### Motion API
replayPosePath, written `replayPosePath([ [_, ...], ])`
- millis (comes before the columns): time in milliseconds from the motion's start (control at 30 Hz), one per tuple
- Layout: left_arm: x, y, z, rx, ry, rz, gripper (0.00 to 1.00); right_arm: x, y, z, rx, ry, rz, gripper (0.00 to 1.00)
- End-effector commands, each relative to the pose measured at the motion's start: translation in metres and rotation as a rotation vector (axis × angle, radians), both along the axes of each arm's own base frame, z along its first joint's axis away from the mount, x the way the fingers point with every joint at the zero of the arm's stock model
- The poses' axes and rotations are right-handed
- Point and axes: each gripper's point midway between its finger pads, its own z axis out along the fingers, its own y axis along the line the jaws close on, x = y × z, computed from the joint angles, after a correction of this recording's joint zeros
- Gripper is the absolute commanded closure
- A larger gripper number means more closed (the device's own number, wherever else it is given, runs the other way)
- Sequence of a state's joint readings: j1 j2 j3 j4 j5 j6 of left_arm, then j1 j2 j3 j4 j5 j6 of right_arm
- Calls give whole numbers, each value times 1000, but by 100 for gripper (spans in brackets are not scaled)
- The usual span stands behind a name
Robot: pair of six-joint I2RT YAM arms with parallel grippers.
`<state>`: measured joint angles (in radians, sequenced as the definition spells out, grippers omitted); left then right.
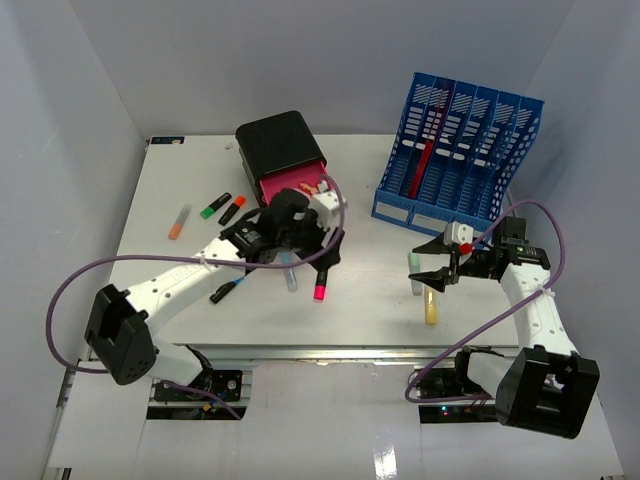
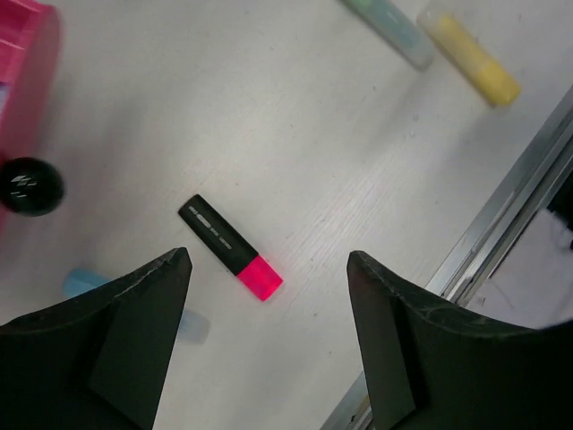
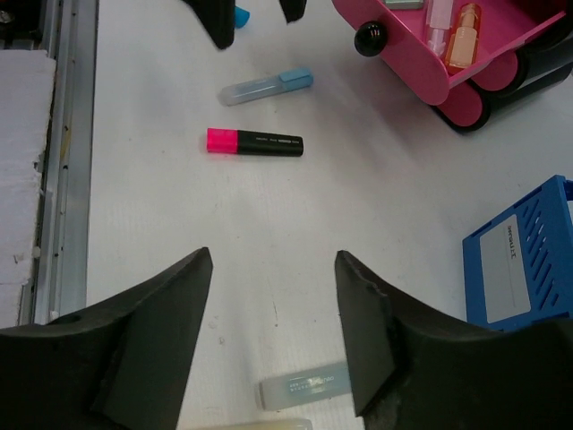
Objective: Organize the desk
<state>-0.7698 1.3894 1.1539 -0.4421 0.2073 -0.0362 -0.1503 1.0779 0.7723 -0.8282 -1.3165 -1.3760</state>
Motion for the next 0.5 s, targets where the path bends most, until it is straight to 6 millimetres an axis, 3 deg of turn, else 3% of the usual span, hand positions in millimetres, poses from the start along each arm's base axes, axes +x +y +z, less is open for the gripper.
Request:
replayPosePath([
  [0,-1,-5,-41,230,-195,-107,19,-1,1,6,1,-64,29,39],
  [100,15,0,-68,362,-244,-121,20,0,1,6,-1,-51,30,44],
  [367,70,8,-113,734,-381,-209,28,0,1,7,2,-53,32,45],
  [467,91,7,-112,778,-409,-193,28,0,1,8,2,-54,32,45],
])
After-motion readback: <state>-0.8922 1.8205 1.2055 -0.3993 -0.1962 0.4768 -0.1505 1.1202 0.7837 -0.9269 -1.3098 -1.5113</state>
